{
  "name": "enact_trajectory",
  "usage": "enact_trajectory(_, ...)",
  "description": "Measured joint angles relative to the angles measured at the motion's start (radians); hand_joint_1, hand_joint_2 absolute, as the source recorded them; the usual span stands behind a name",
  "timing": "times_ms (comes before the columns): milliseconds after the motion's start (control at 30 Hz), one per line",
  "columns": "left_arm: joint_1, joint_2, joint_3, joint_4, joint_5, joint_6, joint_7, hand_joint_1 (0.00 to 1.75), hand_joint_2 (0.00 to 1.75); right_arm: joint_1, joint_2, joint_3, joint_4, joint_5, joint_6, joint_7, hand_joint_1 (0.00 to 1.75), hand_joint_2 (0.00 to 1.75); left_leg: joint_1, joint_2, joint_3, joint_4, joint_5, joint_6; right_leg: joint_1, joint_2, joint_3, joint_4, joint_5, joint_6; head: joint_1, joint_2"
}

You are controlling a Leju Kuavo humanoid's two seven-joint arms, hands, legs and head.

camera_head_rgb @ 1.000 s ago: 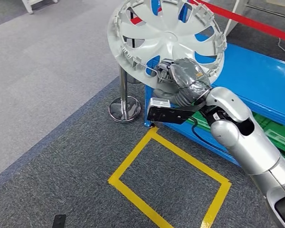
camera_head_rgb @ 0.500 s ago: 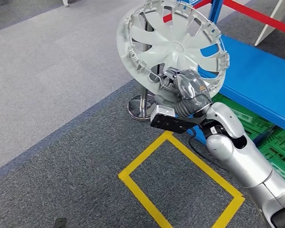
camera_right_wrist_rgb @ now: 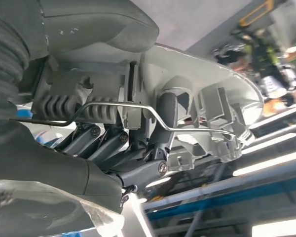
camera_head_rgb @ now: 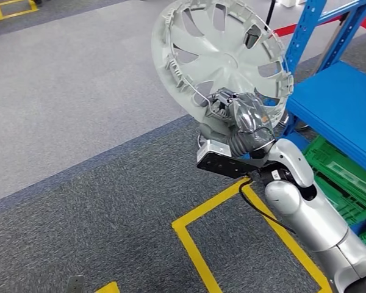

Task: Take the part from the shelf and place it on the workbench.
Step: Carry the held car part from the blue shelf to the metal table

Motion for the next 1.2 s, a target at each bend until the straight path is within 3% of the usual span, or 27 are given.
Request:
enact_trajectory(67,0.000,0.000,-0.001,0.000,0.000,0.000,0.000,0.00,1.75,-0.002,0.005,-0.001,-0.002,-0.001,0.005,-0.004,1.75,1.75,0.003,-0.024,-0.010,0.006,0.000,-0.011,-0.003,0.029,0.030,-0.054,0.007,-0.004,0.000,0.000)
enact_trajectory(133,0.003,0.001,-0.001,0.000,-0.001,0.000,0.000,0.00,1.75,-0.006,0.012,0.000,-0.002,-0.004,0.013,-0.007,1.75,1.75,0.006,-0.042,-0.017,0.006,0.002,-0.021,-0.001,0.014,0.036,-0.057,0.006,-0.013,0.000,0.000)
enact_trajectory(200,0.006,0.002,-0.001,0.000,-0.001,0.001,0.000,0.00,1.75,-0.010,0.019,0.001,-0.002,-0.006,0.020,-0.007,1.75,1.75,0.002,-0.006,-0.028,0.032,-0.016,-0.031,-0.002,-0.010,0.043,-0.063,0.006,-0.025,-0.006,0.000)
enact_trajectory(267,0.004,0.002,-0.001,0.000,-0.001,0.002,0.001,0.00,1.75,-0.013,0.025,0.000,-0.002,-0.006,0.023,-0.007,1.75,1.75,-0.001,0.062,-0.073,0.133,-0.070,-0.041,-0.001,-0.038,0.049,-0.066,0.004,-0.036,-0.015,0.000)
enact_trajectory(300,0.002,0.002,-0.001,0.000,-0.002,0.002,0.001,0.00,1.75,-0.014,0.026,0.000,-0.002,-0.006,0.023,-0.007,1.75,1.75,0.002,0.082,-0.105,0.202,-0.101,-0.044,0.001,-0.052,0.051,-0.066,0.003,-0.038,-0.018,0.000)
enact_trajectory(333,0.001,0.002,-0.001,0.000,-0.002,0.002,0.001,0.00,1.75,-0.014,0.026,0.000,-0.002,-0.006,0.023,-0.007,1.75,1.75,0.004,0.090,-0.133,0.261,-0.122,-0.047,0.003,-0.066,0.052,-0.066,0.001,-0.040,-0.018,0.000)
enact_trajectory(400,0.002,0.002,-0.001,0.000,-0.002,0.002,0.001,0.00,1.75,-0.013,0.028,0.001,-0.002,-0.006,0.024,-0.008,1.75,1.75,0.007,0.094,-0.152,0.301,-0.120,-0.049,0.004,-0.089,0.055,-0.066,-0.003,-0.041,-0.019,0.000)
enact_trajectory(467,0.004,0.002,-0.001,0.000,-0.002,0.002,0.001,0.00,1.75,-0.013,0.030,0.001,-0.002,-0.006,0.024,-0.008,1.75,1.75,0.007,0.101,-0.114,0.223,-0.068,-0.046,0.005,-0.108,0.061,-0.066,-0.007,-0.040,-0.019,0.000)
enact_trajectory(533,0.003,0.002,-0.001,0.000,-0.002,0.002,0.001,0.00,1.75,-0.015,0.031,0.001,-0.002,-0.006,0.024,-0.008,1.75,1.75,-0.001,0.139,-0.048,0.091,-0.012,-0.036,0.008,-0.128,0.070,-0.066,-0.014,-0.035,-0.019,0.000)
enact_trajectory(600,0.000,0.002,-0.001,0.000,-0.002,0.002,0.001,0.00,1.75,-0.019,0.033,0.002,-0.002,-0.006,0.028,-0.009,1.75,1.75,-0.013,0.172,-0.013,0.016,0.005,-0.024,0.014,-0.149,0.074,-0.067,-0.020,-0.026,-0.019,0.000)
enact_trajectory(633,0.000,0.002,-0.001,0.000,-0.002,0.002,0.001,0.00,1.75,-0.023,0.033,0.003,-0.002,-0.006,0.032,-0.009,1.75,1.75,-0.018,0.171,-0.012,0.010,0.000,-0.019,0.016,-0.160,0.076,-0.069,-0.022,-0.022,-0.019,0.000)
enact_trajectory(667,0.000,0.003,-0.002,0.000,-0.002,0.002,0.001,0.00,1.75,-0.028,0.035,0.004,-0.002,-0.006,0.040,-0.010,1.75,1.75,-0.017,0.160,-0.013,0.005,0.001,-0.014,0.016,-0.171,0.080,-0.072,-0.024,-0.017,-0.019,0.000)
enact_trajectory(700,0.002,0.003,-0.002,0.000,-0.002,0.002,0.002,0.00,1.75,-0.034,0.036,0.006,0.000,-0.007,0.050,-0.009,1.75,1.75,-0.014,0.148,-0.010,-0.001,0.003,-0.009,0.015,-0.166,0.081,-0.071,-0.029,-0.012,-0.018,0.000)
enact_trajectory(767,-0.001,0.004,-0.003,0.000,-0.003,0.002,0.003,0.00,1.75,-0.049,0.039,0.011,0.003,-0.007,0.069,-0.008,1.75,1.75,-0.007,0.126,-0.002,-0.011,0.008,0.003,0.011,-0.116,0.063,-0.026,-0.059,-0.006,-0.016,0.000)
enact_trajectory(800,-0.004,0.003,-0.004,0.000,-0.003,0.002,0.003,0.00,1.75,-0.057,0.040,0.014,0.006,-0.008,0.076,-0.007,1.75,1.75,-0.004,0.113,0.001,-0.014,0.009,0.007,0.009,-0.082,0.034,0.030,-0.085,-0.005,-0.014,0.000)
enact_trajectory(867,-0.010,0.001,-0.010,0.000,-0.004,0.002,0.003,0.00,1.75,-0.066,0.040,0.022,0.010,-0.007,0.087,-0.007,1.75,1.75,-0.003,0.083,0.001,-0.013,0.010,0.010,0.009,-0.050,-0.040,0.164,-0.129,-0.003,-0.011,0.000)
enact_trajectory(900,-0.011,0.000,-0.013,0.000,-0.005,0.002,0.003,0.00,1.75,-0.068,0.040,0.027,0.012,-0.007,0.089,-0.006,1.75,1.75,-0.003,0.067,0.001,-0.012,0.009,0.010,0.009,-0.046,-0.069,0.204,-0.131,-0.002,-0.011,0.000)
enact_trajectory(933,-0.011,0.000,-0.015,0.000,-0.006,0.002,0.003,0.00,1.75,-0.070,0.040,0.031,0.014,-0.007,0.091,-0.006,1.75,1.75,-0.002,0.051,0.002,-0.010,0.008,0.011,0.009,-0.045,-0.080,0.205,-0.112,-0.002,-0.011,0.000)
enact_trajectory(1000,-0.011,-0.001,-0.018,0.000,-0.006,0.002,0.003,0.00,1.75,-0.075,0.040,0.037,0.017,-0.008,0.092,-0.005,1.75,1.75,0.000,0.018,0.003,-0.005,0.004,0.008,0.006,-0.030,-0.050,0.099,-0.032,-0.003,-0.011,0.000)
enact_trajectory(1067,-0.011,-0.001,-0.019,0.000,-0.005,0.002,0.004,0.00,1.75,-0.082,0.040,0.040,0.021,-0.008,0.093,-0.004,1.75,1.75,0.003,-0.011,-0.004,0.005,0.000,-0.001,-0.001,0.019,0.001,-0.020,0.018,-0.005,-0.012,0.000)
enact_trajectory(1133,-0.009,0.000,-0.019,0.000,-0.005,0.002,0.004,0.00,1.75,-0.087,0.042,0.045,0.023,-0.007,0.094,-0.004,1.75,1.75,0.008,-0.033,-0.015,0.010,0.002,-0.012,-0.002,0.045,0.021,-0.054,0.019,-0.006,-0.013,0.000)
enact_trajectory(1200,-0.005,0.001,-0.019,0.000,-0.005,0.002,0.006,0.00,1.75,-0.091,0.046,0.049,0.026,-0.007,0.095,-0.004,1.75,1.75,0.010,-0.044,-0.020,0.011,0.002,-0.023,-0.001,0.024,0.026,-0.059,0.019,-0.013,-0.012,0.000)
